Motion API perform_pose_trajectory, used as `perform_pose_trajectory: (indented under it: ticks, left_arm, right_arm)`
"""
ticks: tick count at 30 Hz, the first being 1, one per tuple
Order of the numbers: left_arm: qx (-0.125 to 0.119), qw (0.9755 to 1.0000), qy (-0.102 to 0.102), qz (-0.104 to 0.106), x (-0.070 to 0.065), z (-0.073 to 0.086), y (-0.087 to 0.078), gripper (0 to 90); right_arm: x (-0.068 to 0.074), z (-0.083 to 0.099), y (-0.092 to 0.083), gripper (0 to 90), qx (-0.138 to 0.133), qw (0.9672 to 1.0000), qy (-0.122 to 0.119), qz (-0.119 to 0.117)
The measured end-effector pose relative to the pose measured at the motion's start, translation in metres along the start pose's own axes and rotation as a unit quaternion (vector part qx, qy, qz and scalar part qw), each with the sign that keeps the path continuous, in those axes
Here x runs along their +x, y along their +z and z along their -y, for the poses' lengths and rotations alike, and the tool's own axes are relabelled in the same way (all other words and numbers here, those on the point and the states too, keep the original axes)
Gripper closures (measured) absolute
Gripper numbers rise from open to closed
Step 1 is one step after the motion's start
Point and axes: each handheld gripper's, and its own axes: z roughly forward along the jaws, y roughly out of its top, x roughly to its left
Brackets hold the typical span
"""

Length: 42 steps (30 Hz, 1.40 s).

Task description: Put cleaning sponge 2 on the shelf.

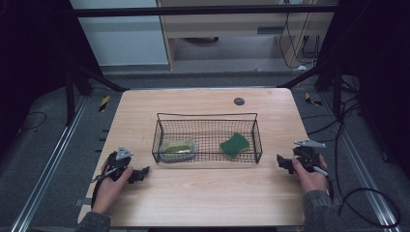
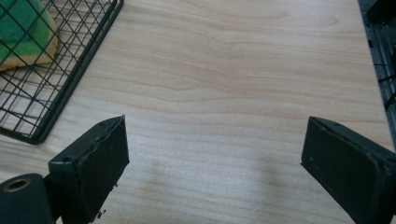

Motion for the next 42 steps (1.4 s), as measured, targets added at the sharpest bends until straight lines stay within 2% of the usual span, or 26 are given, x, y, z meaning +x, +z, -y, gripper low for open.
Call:
perform_pose_trajectory:
  ticks: [7,14,20,23,31,37,42]
  left_arm:
    - [0.000,1.0000,0.000,0.000,0.000,0.000,0.000,0.0]
    - [0.000,1.0000,0.000,0.000,0.000,0.000,0.000,0.0]
    - [0.000,1.0000,0.000,0.000,0.000,0.000,0.000,0.0]
    - [0.000,1.0000,0.000,0.000,0.000,0.000,0.000,0.0]
    - [0.000,1.0000,0.000,0.000,0.000,0.000,0.000,0.0]
    - [0.000,1.0000,0.000,0.000,0.000,0.000,0.000,0.0]
    - [0.000,1.0000,0.000,0.000,0.000,0.000,0.000,0.0]
  right_arm:
    - [0.003,0.011,0.008,7.8,0.011,0.9999,-0.004,0.002]
    - [0.004,0.015,0.013,8.1,0.004,1.0000,0.005,0.006]
    - [0.003,0.013,0.021,8.6,-0.013,0.9995,0.017,0.022]
    - [0.002,0.012,0.023,8.7,-0.015,0.9995,0.015,0.023]
    - [0.003,0.009,0.025,7.9,-0.012,0.9995,0.019,0.023]
    - [0.003,0.009,0.025,7.6,-0.012,0.9995,0.013,0.025]
    - [0.005,0.010,0.025,6.3,-0.010,0.9993,0.022,0.028]
